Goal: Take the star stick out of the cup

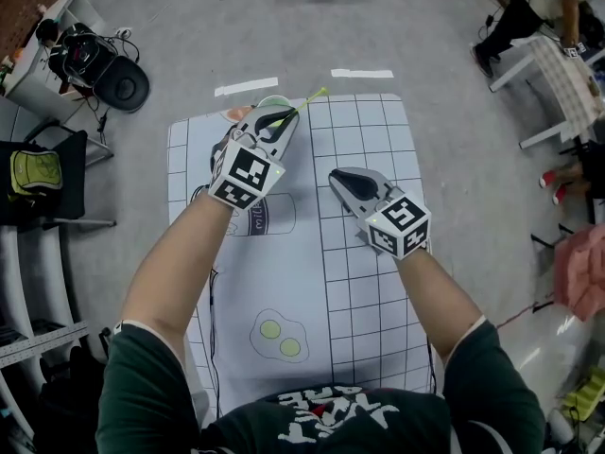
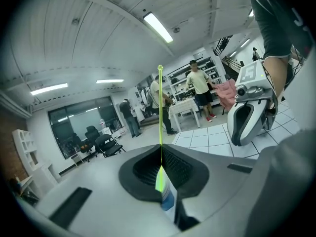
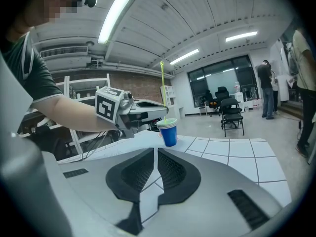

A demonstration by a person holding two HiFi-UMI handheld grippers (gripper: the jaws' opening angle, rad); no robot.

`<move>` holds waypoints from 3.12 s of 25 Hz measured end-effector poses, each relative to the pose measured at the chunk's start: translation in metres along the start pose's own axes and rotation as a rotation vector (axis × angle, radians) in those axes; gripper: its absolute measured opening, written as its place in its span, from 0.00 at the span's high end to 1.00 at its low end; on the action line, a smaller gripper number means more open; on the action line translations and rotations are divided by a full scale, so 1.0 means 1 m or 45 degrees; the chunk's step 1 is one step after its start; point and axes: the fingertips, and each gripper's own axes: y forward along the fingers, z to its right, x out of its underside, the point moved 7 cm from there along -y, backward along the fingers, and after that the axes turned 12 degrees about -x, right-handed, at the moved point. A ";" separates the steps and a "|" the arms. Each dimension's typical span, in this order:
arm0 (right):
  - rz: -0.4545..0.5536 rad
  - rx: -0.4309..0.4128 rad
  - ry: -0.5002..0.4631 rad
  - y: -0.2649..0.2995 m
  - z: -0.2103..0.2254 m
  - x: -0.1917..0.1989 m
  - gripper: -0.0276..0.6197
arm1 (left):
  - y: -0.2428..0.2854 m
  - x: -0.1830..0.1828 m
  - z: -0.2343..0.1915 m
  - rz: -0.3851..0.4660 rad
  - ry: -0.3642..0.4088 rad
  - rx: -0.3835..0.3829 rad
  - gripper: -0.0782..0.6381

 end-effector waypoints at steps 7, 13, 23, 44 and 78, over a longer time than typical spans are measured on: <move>-0.007 0.003 -0.005 -0.003 -0.007 -0.005 0.90 | -0.009 -0.015 -0.012 0.047 -0.027 -0.026 0.88; -0.007 0.009 -0.036 -0.006 -0.015 -0.021 0.90 | -0.020 -0.045 -0.026 0.103 -0.004 -0.036 0.88; 0.022 0.030 -0.121 -0.022 -0.042 -0.069 0.90 | -0.056 -0.101 -0.055 0.177 -0.038 -0.089 0.88; 0.072 0.092 -0.345 -0.088 -0.184 -0.195 0.90 | -0.224 -0.251 -0.103 0.306 -0.171 -0.205 0.88; -0.053 -0.064 -0.511 -0.262 -0.331 -0.143 0.90 | -0.451 -0.267 0.095 0.007 -0.400 -0.318 0.88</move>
